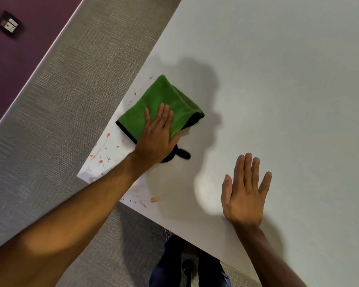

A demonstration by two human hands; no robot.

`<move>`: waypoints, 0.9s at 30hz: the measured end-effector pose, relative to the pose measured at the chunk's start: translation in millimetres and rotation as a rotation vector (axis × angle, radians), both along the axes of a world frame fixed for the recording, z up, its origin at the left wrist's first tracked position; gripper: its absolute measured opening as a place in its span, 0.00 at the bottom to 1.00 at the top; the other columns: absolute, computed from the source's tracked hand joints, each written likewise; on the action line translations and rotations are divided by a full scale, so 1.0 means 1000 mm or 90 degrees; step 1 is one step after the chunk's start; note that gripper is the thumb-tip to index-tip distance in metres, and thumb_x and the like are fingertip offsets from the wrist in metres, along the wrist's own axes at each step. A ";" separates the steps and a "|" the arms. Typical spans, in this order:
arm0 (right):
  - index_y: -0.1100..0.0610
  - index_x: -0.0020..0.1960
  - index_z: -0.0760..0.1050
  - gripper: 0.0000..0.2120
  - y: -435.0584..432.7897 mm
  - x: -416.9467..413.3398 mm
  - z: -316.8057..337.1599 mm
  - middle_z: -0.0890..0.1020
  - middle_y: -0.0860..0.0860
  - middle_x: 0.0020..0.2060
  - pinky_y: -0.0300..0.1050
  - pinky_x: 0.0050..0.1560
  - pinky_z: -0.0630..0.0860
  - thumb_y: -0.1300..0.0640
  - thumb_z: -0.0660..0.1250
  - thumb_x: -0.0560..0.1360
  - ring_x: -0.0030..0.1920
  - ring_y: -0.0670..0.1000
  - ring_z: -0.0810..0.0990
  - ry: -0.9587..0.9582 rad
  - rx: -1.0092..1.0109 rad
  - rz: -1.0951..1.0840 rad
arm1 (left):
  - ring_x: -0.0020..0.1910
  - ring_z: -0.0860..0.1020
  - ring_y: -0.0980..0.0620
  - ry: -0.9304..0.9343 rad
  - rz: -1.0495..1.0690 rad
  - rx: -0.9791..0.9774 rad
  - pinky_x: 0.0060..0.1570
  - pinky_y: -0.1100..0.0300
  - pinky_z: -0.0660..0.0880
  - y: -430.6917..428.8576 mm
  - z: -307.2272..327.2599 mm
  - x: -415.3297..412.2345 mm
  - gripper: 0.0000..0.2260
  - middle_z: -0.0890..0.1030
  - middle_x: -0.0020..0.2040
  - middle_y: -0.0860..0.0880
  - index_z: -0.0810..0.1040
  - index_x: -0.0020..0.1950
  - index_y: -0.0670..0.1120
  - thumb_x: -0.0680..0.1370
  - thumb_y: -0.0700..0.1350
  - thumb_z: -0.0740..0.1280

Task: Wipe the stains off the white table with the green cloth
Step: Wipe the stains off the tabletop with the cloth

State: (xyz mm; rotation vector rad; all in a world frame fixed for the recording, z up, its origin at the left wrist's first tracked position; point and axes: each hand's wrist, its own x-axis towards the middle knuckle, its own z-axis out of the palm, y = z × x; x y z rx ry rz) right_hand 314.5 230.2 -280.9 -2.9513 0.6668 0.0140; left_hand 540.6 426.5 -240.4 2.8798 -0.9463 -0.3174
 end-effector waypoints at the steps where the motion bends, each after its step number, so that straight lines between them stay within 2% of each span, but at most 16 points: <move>1: 0.59 0.84 0.47 0.32 0.000 0.000 0.000 0.48 0.55 0.84 0.68 0.80 0.52 0.45 0.47 0.85 0.84 0.57 0.48 0.002 0.002 -0.002 | 0.79 0.56 0.38 -0.003 -0.018 -0.016 0.75 0.32 0.50 0.009 0.000 -0.010 0.33 0.61 0.78 0.35 0.62 0.77 0.34 0.81 0.58 0.49; 4: 0.59 0.84 0.46 0.32 0.000 -0.001 0.001 0.48 0.55 0.84 0.69 0.79 0.52 0.45 0.47 0.85 0.84 0.57 0.47 0.010 -0.001 0.006 | 0.78 0.59 0.36 -0.020 -0.050 -0.056 0.73 0.30 0.55 0.027 -0.005 -0.037 0.32 0.63 0.77 0.34 0.65 0.75 0.32 0.81 0.56 0.53; 7: 0.58 0.84 0.44 0.32 -0.001 0.007 0.001 0.46 0.55 0.84 0.70 0.79 0.51 0.45 0.46 0.85 0.84 0.58 0.46 0.017 0.011 0.008 | 0.78 0.58 0.37 -0.034 -0.043 -0.017 0.72 0.30 0.56 0.027 -0.010 -0.045 0.32 0.61 0.78 0.35 0.63 0.76 0.33 0.82 0.57 0.52; 12: 0.57 0.84 0.42 0.31 -0.004 0.047 -0.001 0.45 0.53 0.84 0.70 0.80 0.50 0.43 0.41 0.86 0.84 0.55 0.43 0.018 0.029 0.032 | 0.81 0.50 0.45 -0.046 0.013 0.034 0.74 0.32 0.50 0.016 -0.018 -0.034 0.34 0.53 0.82 0.43 0.53 0.81 0.43 0.82 0.63 0.47; 15: 0.57 0.84 0.42 0.31 -0.005 0.057 -0.004 0.45 0.52 0.84 0.69 0.80 0.49 0.43 0.40 0.86 0.84 0.55 0.44 0.009 0.026 0.038 | 0.81 0.45 0.44 -0.054 0.047 0.051 0.73 0.29 0.46 0.011 -0.022 -0.020 0.35 0.47 0.82 0.45 0.48 0.82 0.50 0.80 0.67 0.45; 18: 0.57 0.84 0.43 0.31 -0.006 0.059 -0.006 0.46 0.52 0.84 0.69 0.80 0.49 0.43 0.41 0.86 0.84 0.55 0.44 0.006 0.022 0.036 | 0.81 0.47 0.42 -0.048 0.109 0.029 0.71 0.26 0.47 0.001 -0.019 -0.006 0.32 0.51 0.82 0.46 0.52 0.82 0.49 0.80 0.62 0.47; 20: 0.57 0.84 0.43 0.31 -0.005 0.058 -0.005 0.46 0.52 0.84 0.69 0.80 0.50 0.44 0.42 0.86 0.84 0.55 0.44 -0.001 0.016 0.036 | 0.81 0.51 0.41 -0.052 0.202 -0.049 0.71 0.25 0.46 -0.009 -0.015 0.008 0.31 0.56 0.81 0.46 0.57 0.81 0.46 0.80 0.58 0.49; 23: 0.57 0.84 0.44 0.31 -0.006 0.059 -0.004 0.47 0.52 0.84 0.69 0.80 0.51 0.44 0.43 0.86 0.84 0.55 0.45 -0.004 0.010 0.037 | 0.80 0.54 0.43 -0.093 0.370 -0.158 0.73 0.28 0.48 -0.026 -0.006 0.048 0.29 0.57 0.81 0.45 0.59 0.80 0.45 0.80 0.47 0.62; 25: 0.57 0.84 0.45 0.31 -0.005 0.059 -0.004 0.48 0.53 0.84 0.69 0.80 0.51 0.44 0.44 0.86 0.84 0.55 0.46 -0.009 0.005 0.037 | 0.81 0.52 0.43 -0.086 0.388 -0.147 0.72 0.27 0.49 -0.035 -0.001 0.081 0.31 0.55 0.82 0.47 0.58 0.80 0.46 0.80 0.46 0.65; 27: 0.58 0.84 0.46 0.31 -0.005 0.059 -0.003 0.49 0.53 0.84 0.69 0.80 0.52 0.45 0.45 0.86 0.84 0.56 0.47 -0.016 0.000 0.041 | 0.81 0.49 0.42 -0.027 0.341 -0.099 0.69 0.23 0.47 -0.040 0.002 0.107 0.31 0.53 0.82 0.50 0.55 0.81 0.48 0.81 0.49 0.63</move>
